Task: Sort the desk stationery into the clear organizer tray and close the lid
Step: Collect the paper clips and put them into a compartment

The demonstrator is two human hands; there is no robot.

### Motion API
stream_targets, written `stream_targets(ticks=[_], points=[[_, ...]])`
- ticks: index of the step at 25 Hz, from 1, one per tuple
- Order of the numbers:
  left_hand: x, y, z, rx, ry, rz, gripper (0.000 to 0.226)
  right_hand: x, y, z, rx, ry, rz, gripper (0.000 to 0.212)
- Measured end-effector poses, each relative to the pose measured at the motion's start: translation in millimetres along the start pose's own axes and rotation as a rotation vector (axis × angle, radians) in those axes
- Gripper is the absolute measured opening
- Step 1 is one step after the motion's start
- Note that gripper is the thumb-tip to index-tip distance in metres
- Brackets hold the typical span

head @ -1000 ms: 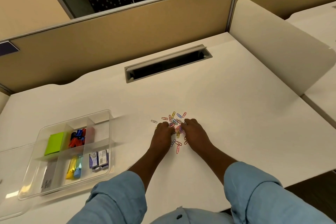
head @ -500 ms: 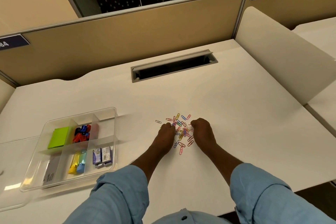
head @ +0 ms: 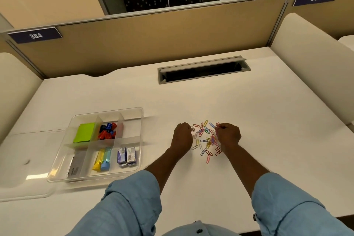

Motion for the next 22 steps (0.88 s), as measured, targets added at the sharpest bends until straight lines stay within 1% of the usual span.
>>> stream_targets(ticks=[3, 5, 6, 9, 11, 12, 15, 17, 20, 22], points=[[-11.7, -15.2, -2.6, -0.142, -0.016, 0.228, 0.015, 19.2, -12.4, 10.4, 0.075, -0.042, -0.103, 0.015], [-18.8, -24.2, -2.9, -0.206, -0.022, 0.376, 0.013, 31.4, -20.9, 18.8, 0.150, -0.071, -0.189, 0.015], [-23.1, -29.0, -2.4, -0.221, -0.023, 0.420, 0.012, 39.1, -26.2, 24.6, 0.195, -0.114, -0.251, 0.018], [-37.0, -41.4, -0.8, -0.259, -0.026, 0.539, 0.014, 66.9, -41.9, 46.3, 0.347, -0.321, -0.545, 0.033], [-48.5, -50.2, -2.2, -0.297, -0.008, 0.609, 0.018, 83.5, -54.4, 59.9, 0.387, -0.401, -0.616, 0.037], [-56.1, -54.3, -3.0, -0.316, 0.008, 0.634, 0.019, 90.6, -61.8, 65.9, 0.405, -0.413, -0.662, 0.034], [-86.4, -73.5, -6.8, -0.332, 0.080, 0.681, 0.019, 112.0, -86.2, 87.8, 0.490, -0.403, -0.856, 0.014], [-109.6, -91.0, -9.0, -0.314, 0.134, 0.688, 0.018, 129.6, -101.6, 103.0, 0.527, -0.436, -0.946, 0.016], [-138.1, -121.6, -10.8, -0.313, 0.195, 0.685, 0.015, 162.2, -118.1, 123.1, 0.534, -0.493, -0.952, 0.019], [-149.1, -142.0, -11.7, -0.322, 0.204, 0.664, 0.013, 184.7, -124.8, 132.6, 0.498, -0.498, -0.883, 0.013]])
Point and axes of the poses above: each hand's wrist, its own z-axis away from the middle knuckle, its own x-axis out of the palm, y = z × x, the point moved 3 cm from there along -z, towards the middle knuckle, and after that the axes turned 7 degrees about -z, right-handed, at the moved point
